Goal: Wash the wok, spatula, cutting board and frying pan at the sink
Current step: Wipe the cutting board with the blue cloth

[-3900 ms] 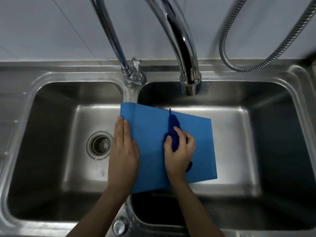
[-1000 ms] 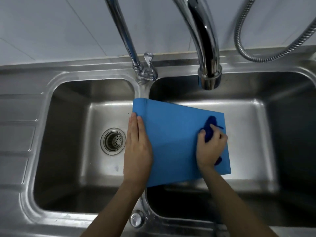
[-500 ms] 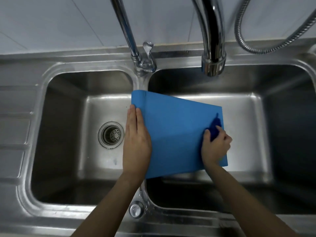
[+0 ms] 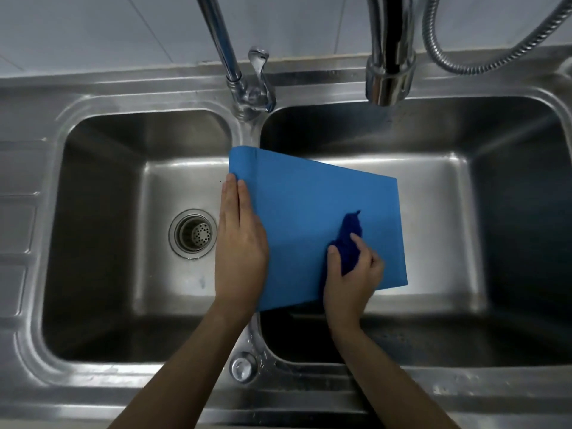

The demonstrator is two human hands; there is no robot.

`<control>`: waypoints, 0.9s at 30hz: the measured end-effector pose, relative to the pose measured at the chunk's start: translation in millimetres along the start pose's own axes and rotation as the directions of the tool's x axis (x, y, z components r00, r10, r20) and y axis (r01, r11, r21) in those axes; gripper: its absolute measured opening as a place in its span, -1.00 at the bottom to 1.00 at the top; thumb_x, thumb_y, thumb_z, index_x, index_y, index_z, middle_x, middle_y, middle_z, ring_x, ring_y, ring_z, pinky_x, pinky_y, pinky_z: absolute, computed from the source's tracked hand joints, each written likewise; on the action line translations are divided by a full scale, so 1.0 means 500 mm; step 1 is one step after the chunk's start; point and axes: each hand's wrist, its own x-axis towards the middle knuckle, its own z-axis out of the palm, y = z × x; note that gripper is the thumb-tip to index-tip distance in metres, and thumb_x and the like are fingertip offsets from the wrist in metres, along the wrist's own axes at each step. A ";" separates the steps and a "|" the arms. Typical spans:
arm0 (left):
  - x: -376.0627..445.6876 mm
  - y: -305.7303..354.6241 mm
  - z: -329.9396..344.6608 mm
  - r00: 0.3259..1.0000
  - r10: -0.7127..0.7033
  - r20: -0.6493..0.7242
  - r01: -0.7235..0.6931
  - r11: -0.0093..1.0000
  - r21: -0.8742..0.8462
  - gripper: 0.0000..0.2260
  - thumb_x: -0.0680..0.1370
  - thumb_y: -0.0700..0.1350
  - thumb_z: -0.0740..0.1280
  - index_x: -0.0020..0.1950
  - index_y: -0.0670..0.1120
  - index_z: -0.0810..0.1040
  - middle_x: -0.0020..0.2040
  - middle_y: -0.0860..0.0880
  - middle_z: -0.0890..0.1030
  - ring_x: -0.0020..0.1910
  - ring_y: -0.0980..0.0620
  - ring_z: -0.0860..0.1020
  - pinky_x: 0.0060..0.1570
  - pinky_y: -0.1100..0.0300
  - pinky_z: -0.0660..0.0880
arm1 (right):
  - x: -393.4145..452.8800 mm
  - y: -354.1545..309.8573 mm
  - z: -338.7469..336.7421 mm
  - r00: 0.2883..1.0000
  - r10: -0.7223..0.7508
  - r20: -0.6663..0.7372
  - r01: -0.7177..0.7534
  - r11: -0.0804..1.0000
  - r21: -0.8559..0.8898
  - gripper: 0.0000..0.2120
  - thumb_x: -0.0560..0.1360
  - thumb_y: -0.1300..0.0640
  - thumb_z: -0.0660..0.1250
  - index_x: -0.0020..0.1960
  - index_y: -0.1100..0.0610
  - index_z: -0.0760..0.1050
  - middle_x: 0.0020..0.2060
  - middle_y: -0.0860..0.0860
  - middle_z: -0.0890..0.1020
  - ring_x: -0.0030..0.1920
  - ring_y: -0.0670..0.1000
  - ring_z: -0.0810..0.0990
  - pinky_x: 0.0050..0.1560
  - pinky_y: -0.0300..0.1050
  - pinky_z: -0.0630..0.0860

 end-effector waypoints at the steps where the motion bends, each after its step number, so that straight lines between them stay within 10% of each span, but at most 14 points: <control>1: 0.000 -0.001 0.001 1.000 -0.005 -0.003 0.005 1.000 0.010 -0.56 0.61 -0.33 0.08 0.50 -0.31 0.11 0.52 -0.25 0.12 0.52 -0.15 0.11 0.46 -0.01 0.19 | 0.039 0.031 -0.006 0.993 0.100 -0.065 -0.105 0.992 -0.069 -0.57 0.47 -0.04 0.34 0.29 0.08 0.44 0.18 0.11 0.42 0.17 0.20 0.45 0.22 0.07 0.40; 4: 0.000 -0.001 0.003 1.000 -0.015 -0.004 0.015 0.999 0.033 -0.55 0.61 -0.34 0.08 0.50 -0.30 0.09 0.53 -0.23 0.10 0.52 -0.14 0.10 0.46 0.00 0.20 | 0.141 0.084 -0.035 0.854 0.485 -0.187 -0.513 0.844 -0.154 -0.58 0.52 0.00 0.31 0.33 0.11 0.37 0.30 0.22 0.35 0.24 0.32 0.37 0.24 0.20 0.35; 6: -0.001 0.000 0.001 1.000 -0.008 -0.002 0.008 0.999 0.037 -0.54 0.60 -0.36 0.09 0.50 -0.30 0.09 0.53 -0.23 0.10 0.52 -0.13 0.10 0.46 0.01 0.19 | 0.164 0.068 -0.027 0.843 0.507 -0.178 -0.532 0.835 -0.142 -0.57 0.52 0.00 0.31 0.33 0.11 0.36 0.30 0.22 0.34 0.24 0.31 0.38 0.25 0.19 0.37; 10: 0.003 0.000 -0.001 1.000 -0.011 -0.003 0.011 0.999 0.032 -0.55 0.60 -0.35 0.11 0.49 -0.32 0.13 0.52 -0.25 0.13 0.51 -0.15 0.12 0.46 0.01 0.19 | 0.111 -0.089 0.060 0.999 -0.019 0.033 0.018 0.999 0.036 -0.59 0.46 0.04 0.39 0.26 0.13 0.46 0.15 0.14 0.45 0.15 0.15 0.46 0.24 0.05 0.41; 15: 0.002 0.000 -0.003 0.998 0.056 0.016 -0.057 0.996 0.062 -0.54 0.60 -0.34 0.15 0.48 -0.33 0.12 0.49 -0.30 0.18 0.50 -0.16 0.15 0.42 -0.05 0.27 | 0.084 -0.258 0.126 0.735 -0.622 0.270 0.598 0.782 0.173 -0.65 0.51 0.00 0.31 0.26 0.08 0.51 0.18 0.06 0.46 0.19 0.03 0.41 0.25 -0.05 0.38; 18: 0.004 0.002 -0.003 1.000 0.002 -0.004 -0.002 1.000 -0.001 -0.54 0.60 -0.35 0.13 0.49 -0.30 0.11 0.51 -0.26 0.13 0.51 -0.13 0.14 0.42 -0.04 0.26 | 0.149 -0.203 0.122 0.642 -0.729 0.238 0.722 0.679 0.129 -0.66 0.54 0.03 0.29 0.27 0.12 0.52 0.18 0.11 0.48 0.18 0.08 0.43 0.25 -0.01 0.38; 24: 0.003 0.002 -0.003 1.000 -0.025 -0.008 0.025 1.000 -0.013 -0.55 0.62 -0.31 0.11 0.50 -0.28 0.12 0.54 -0.19 0.10 0.53 -0.08 0.10 0.48 0.08 0.13 | 0.310 0.023 0.046 0.990 -0.137 0.029 0.140 0.972 -0.189 -0.60 0.53 -0.04 0.23 0.29 0.14 0.48 0.18 0.21 0.46 0.13 0.24 0.47 0.20 0.05 0.39; 27: 0.003 0.003 -0.003 0.999 -0.036 -0.014 0.036 0.999 -0.014 -0.55 0.62 -0.31 0.11 0.50 -0.28 0.12 0.53 -0.19 0.11 0.53 -0.07 0.09 0.48 0.16 0.05 | 0.288 0.065 0.012 0.972 0.223 -0.080 -0.237 0.921 -0.309 -0.61 0.57 -0.04 0.21 0.31 0.15 0.41 0.26 0.24 0.39 0.18 0.32 0.41 0.19 0.14 0.39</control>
